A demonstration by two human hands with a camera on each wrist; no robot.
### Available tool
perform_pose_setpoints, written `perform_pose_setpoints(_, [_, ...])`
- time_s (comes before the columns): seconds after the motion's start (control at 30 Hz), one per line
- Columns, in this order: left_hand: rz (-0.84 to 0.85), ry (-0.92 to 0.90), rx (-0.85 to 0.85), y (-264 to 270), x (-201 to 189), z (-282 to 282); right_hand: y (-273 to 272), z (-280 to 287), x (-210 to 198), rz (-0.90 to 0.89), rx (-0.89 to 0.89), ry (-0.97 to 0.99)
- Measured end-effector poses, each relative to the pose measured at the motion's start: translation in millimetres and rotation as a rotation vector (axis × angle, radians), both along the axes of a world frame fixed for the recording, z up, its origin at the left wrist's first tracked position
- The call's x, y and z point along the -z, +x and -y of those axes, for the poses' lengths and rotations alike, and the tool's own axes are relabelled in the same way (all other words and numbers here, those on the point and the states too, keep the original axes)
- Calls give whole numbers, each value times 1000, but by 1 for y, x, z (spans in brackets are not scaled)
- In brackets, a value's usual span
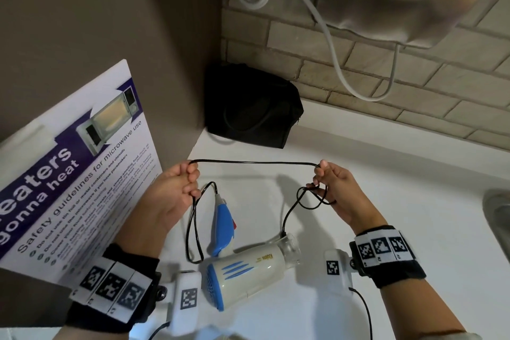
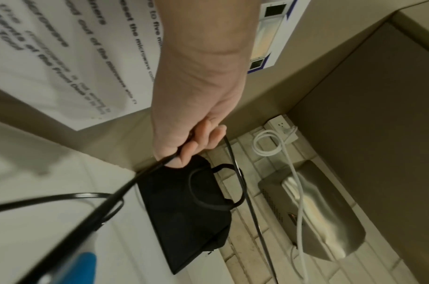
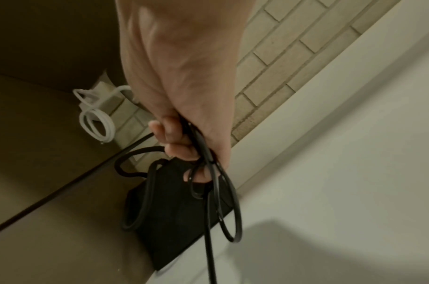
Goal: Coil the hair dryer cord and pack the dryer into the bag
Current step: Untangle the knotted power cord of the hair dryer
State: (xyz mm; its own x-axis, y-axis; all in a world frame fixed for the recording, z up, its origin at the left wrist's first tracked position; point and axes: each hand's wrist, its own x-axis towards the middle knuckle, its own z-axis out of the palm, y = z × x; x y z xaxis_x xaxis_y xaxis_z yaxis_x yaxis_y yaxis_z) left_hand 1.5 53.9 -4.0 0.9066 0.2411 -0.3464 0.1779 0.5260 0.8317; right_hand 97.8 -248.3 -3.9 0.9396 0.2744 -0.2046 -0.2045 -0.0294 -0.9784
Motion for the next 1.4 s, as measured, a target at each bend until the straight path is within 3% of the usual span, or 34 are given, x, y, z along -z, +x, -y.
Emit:
perform_pose_setpoints(0.3, [-186, -1, -23, -2, 32, 4, 3, 2, 21, -112, 175, -148])
perform_pose_setpoints(0.4, [-274, 332, -41, -6, 39, 9, 0, 1, 17, -67, 182, -321])
perform_pose_setpoints(0.57, [-235, 1288, 154, -11, 37, 25, -11, 1, -5, 24, 111, -496])
perform_pose_setpoints(0.67, [-12, 1506, 134, -6, 20, 50, -24, -4, -24, 54, 21, -562])
perform_pose_setpoints(0.73, [64, 1571, 205, -2, 4, 68, -32, -10, -38, 65, -32, -595])
perform_pose_setpoints(0.87, [387, 1719, 403, 4, -18, 102, -48, -23, -58, 174, -184, -708])
perform_pose_setpoints(0.97, [479, 1677, 484, 8, -17, 118, -56, -31, -65, 217, -252, -707])
perform_pose_setpoints(1.1, [438, 1464, 437, 7, -24, 112, -60, -31, -67, 82, -176, -371])
perform_pose_setpoints(1.2, [365, 1234, 460, 1, -28, 104, -57, -29, -66, 77, -98, -260])
perform_pose_setpoints(1.4, [243, 850, 316, -1, -30, 96, -59, -30, -60, 137, -141, -282])
